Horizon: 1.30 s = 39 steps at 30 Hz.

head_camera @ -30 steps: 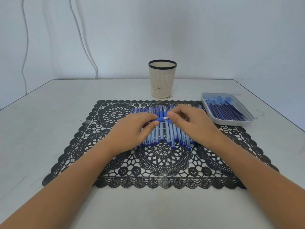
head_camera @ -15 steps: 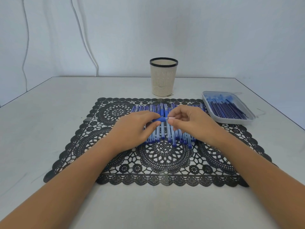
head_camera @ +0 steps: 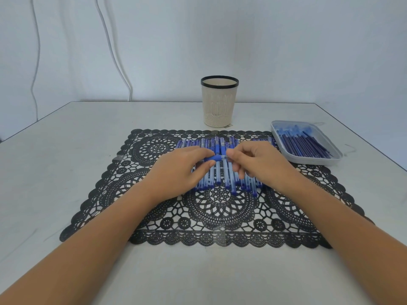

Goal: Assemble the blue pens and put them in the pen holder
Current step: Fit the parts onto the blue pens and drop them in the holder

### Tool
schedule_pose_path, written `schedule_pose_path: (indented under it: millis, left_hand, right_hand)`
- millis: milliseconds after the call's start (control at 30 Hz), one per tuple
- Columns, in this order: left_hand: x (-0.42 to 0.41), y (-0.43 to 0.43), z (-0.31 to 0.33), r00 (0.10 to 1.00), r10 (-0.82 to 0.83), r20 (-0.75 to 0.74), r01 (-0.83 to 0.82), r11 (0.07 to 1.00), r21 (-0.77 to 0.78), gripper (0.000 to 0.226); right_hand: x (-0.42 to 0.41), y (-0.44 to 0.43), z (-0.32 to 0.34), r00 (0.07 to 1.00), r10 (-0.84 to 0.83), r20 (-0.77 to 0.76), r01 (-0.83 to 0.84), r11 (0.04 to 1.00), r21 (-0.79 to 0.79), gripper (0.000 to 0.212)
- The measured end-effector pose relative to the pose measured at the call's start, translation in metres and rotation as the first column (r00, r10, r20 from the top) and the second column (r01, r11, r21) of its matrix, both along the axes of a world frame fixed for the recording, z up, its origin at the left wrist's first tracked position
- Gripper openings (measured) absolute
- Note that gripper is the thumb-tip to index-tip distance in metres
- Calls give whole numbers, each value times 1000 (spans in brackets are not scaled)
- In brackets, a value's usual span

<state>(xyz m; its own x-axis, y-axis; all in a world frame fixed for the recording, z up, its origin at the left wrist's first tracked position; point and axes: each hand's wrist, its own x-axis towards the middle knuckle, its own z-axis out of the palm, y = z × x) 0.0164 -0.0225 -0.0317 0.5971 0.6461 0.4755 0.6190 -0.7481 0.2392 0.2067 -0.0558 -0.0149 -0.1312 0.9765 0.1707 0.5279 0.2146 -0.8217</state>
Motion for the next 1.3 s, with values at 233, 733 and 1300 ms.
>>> schedule_pose_path:
  millis: [233, 733, 1300]
  left_hand:
    - [-4, 4, 2, 999, 9, 48, -4, 995, -100, 26]
    - [-12, 10, 1, 985, 163, 64, -159, 985, -63, 27]
    - [-8, 8, 0, 995, 77, 68, -73, 996, -49, 26]
  right_hand:
    - [2, 2, -1, 986, 16, -166, -8, 999, 48, 12]
    - [-15, -16, 3, 735, 291, 613, -359, 933, -12, 20]
    - [9, -4, 8, 991, -80, 105, 60, 982, 182, 15]
